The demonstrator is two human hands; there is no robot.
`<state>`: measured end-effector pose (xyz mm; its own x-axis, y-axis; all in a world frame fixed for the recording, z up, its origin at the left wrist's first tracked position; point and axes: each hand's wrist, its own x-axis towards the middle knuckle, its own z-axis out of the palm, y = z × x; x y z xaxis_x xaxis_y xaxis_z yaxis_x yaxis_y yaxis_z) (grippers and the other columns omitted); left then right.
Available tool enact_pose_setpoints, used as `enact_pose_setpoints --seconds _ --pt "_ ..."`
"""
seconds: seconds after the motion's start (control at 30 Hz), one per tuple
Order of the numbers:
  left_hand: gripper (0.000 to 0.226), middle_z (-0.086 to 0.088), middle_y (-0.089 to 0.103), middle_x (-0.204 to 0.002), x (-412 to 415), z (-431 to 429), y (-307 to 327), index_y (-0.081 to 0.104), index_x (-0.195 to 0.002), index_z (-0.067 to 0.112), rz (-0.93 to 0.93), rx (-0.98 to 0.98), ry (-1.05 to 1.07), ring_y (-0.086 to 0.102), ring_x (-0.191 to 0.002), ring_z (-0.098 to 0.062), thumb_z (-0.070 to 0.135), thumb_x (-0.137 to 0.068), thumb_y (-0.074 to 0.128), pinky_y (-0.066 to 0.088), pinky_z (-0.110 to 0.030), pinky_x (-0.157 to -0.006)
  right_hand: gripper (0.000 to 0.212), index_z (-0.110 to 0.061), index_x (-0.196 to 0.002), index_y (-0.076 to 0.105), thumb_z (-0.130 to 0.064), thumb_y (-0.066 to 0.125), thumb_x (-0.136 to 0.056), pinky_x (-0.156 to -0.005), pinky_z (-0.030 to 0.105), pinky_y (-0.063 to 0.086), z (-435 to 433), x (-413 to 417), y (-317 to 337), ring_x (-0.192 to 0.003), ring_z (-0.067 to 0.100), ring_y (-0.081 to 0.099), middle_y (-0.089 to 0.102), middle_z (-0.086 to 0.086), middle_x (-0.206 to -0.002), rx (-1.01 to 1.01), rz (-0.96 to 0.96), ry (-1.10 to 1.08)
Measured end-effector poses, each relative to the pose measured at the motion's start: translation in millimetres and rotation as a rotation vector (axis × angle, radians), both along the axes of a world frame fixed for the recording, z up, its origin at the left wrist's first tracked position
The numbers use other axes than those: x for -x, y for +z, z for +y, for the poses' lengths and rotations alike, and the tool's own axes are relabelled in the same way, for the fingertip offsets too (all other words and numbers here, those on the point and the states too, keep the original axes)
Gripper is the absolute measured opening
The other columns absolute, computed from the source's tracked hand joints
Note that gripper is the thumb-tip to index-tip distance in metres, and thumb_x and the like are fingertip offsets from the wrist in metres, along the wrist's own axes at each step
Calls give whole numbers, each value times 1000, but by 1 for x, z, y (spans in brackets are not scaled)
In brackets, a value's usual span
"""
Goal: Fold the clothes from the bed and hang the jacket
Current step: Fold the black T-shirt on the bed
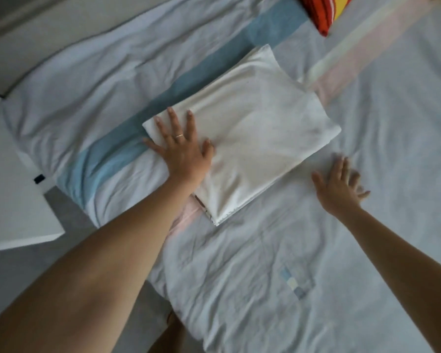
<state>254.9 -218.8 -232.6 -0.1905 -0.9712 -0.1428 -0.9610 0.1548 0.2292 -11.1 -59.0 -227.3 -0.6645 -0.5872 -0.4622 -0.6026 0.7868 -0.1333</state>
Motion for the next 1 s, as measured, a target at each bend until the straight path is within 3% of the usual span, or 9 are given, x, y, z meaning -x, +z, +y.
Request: enact_pose_setpoints --seconds 0.13,0.27,0.37,0.47,0.53,0.6,0.77,0.87,1.0 --pt "68 -10 14 -159 -10 113 -16 21 -151 23 -43 178 -529 13 -142 -46 34 -86 40 13 -71 -107 66 -32 -152 0 -46 35 -98 -112 61 4 76 -6 11 -146 37 -1 -6 1 -161 212 3 49" --pt "71 -17 14 -156 -20 240 -33 23 -148 15 -65 -90 -244 22 -138 -49 42 -84 37 25 -72 -100 65 -30 -153 5 -41 39 -98 -114 55 4 182 -5 19 -146 35 0 -1 2 -161 237 -20 182" --pt "83 -20 20 -155 32 341 -28 24 -148 17 -80 -280 -381 21 -138 -49 54 -75 40 21 -73 -99 66 -24 -152 13 -34 48 -97 -115 54 12 312 24 32 -146 36 10 14 7 -159 175 -61 176" --pt "109 -13 -8 -158 94 407 -17 -5 -151 24 -97 -420 -499 -1 -143 -46 68 -67 48 7 -76 -101 67 -16 -150 23 -24 56 -93 -109 49 32 415 48 42 -137 33 33 34 11 -149 144 -132 78" --pt "124 -6 -40 -146 156 463 -9 -31 -138 33 -156 -522 -641 -26 -140 -40 73 -64 60 -3 -76 -101 66 -17 -149 23 -19 56 -92 -102 43 36 498 71 55 -129 30 42 38 9 -144 77 -173 -80" --pt "135 -3 -52 -136 218 517 2 -40 -130 40 -204 -590 -757 -42 -131 -36 78 -55 65 -10 -78 -95 64 -19 -148 22 -18 54 -93 -101 43 37 572 94 67 -128 29 42 36 7 -143 38 -215 -222" --pt "156 -11 -52 -138 311 596 10 -46 -130 32 -349 -661 -844 -45 -128 -38 82 -38 71 -14 -78 -90 75 -14 -149 21 -13 61 -86 -98 47 42 688 160 68 -126 37 40 24 13 -145 66 -63 -329" --pt "162 -16 -54 -136 320 602 10 -50 -126 28 -436 -657 -798 -45 -127 -41 83 -34 71 -13 -77 -92 78 -18 -151 16 -9 60 -87 -96 38 40 711 201 56 -129 32 39 18 12 -151 210 18 -519" --pt "166 -13 -62 -124 327 608 6 -54 -123 29 -487 -660 -791 -45 -127 -41 83 -29 71 -11 -77 -94 67 -28 -150 18 -26 54 -93 -72 32 41 706 229 34 -87 20 48 30 8 -139 252 -8 -653"
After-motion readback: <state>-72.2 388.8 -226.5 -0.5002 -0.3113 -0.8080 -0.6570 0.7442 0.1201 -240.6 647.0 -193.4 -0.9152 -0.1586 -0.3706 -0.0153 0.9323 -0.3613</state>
